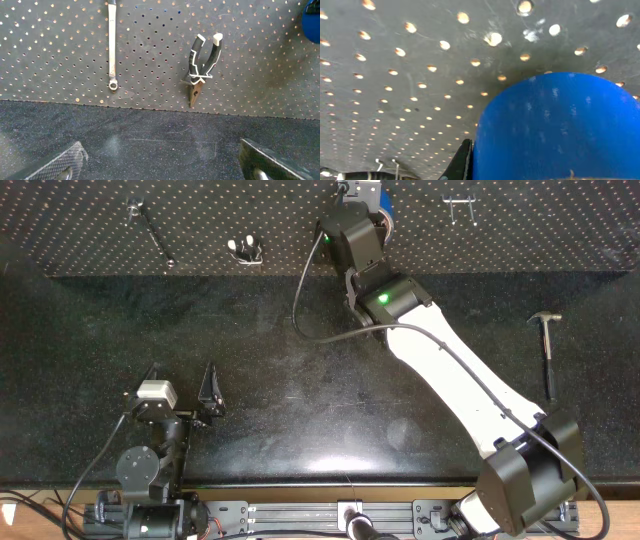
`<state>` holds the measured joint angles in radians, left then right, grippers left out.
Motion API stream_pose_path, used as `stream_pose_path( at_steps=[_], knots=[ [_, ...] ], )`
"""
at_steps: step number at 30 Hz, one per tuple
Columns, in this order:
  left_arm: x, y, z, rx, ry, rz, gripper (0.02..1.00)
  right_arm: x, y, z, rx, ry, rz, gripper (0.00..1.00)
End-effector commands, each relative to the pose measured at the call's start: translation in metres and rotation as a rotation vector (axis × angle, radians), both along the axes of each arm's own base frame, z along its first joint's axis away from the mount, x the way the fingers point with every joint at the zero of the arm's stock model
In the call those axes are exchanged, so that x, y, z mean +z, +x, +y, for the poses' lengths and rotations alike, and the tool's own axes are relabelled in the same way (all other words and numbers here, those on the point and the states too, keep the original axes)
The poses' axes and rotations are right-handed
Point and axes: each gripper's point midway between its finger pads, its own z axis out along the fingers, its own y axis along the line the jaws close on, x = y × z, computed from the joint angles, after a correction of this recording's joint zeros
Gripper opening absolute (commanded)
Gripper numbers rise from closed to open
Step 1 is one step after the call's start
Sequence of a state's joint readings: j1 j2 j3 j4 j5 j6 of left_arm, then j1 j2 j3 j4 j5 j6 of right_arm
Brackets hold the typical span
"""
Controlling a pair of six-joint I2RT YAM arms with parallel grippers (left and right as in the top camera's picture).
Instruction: Place Tools Onto Pegboard
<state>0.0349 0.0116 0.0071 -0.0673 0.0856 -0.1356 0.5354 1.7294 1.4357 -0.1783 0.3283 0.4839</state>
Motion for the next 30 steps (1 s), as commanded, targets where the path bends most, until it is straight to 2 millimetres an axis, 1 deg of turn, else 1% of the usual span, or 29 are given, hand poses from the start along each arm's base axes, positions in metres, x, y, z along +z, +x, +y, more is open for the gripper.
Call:
stream_pose_path(
  at_steps=[1, 5, 9, 15, 19, 24, 30],
  knots=[
    [-0.001, 0.0, 0.003, 0.018, -0.002, 0.001, 0.996, 0.012, 0.008, -0.006, -0.02, -0.012, -0.034, 0.075],
    [-0.001, 0.0, 0.003, 0.018, -0.002, 0.001, 0.998, 0.011, 0.011, -0.011, -0.03, -0.014, -0.032, 0.075],
    [-0.001, 0.0, 0.003, 0.018, -0.002, 0.002, 0.996, 0.015, 0.014, -0.009, -0.023, -0.016, -0.057, 0.073],
    [-0.001, 0.0, 0.003, 0.018, -0.002, 0.002, 0.996, 0.016, 0.015, -0.009, -0.023, -0.014, -0.062, 0.075],
    [-0.001, 0.0, 0.003, 0.018, -0.002, 0.002, 0.996, 0.008, 0.02, -0.01, -0.028, -0.022, -0.055, 0.075],
    [-0.001, 0.0, 0.003, 0.018, -0.002, 0.001, 0.996, 0.009, 0.021, -0.01, -0.029, -0.02, -0.059, 0.075],
    [-0.001, 0.0, 0.003, 0.018, -0.002, 0.002, 0.996, 0.006, 0.022, -0.01, -0.029, -0.023, -0.053, 0.075]
  ],
)
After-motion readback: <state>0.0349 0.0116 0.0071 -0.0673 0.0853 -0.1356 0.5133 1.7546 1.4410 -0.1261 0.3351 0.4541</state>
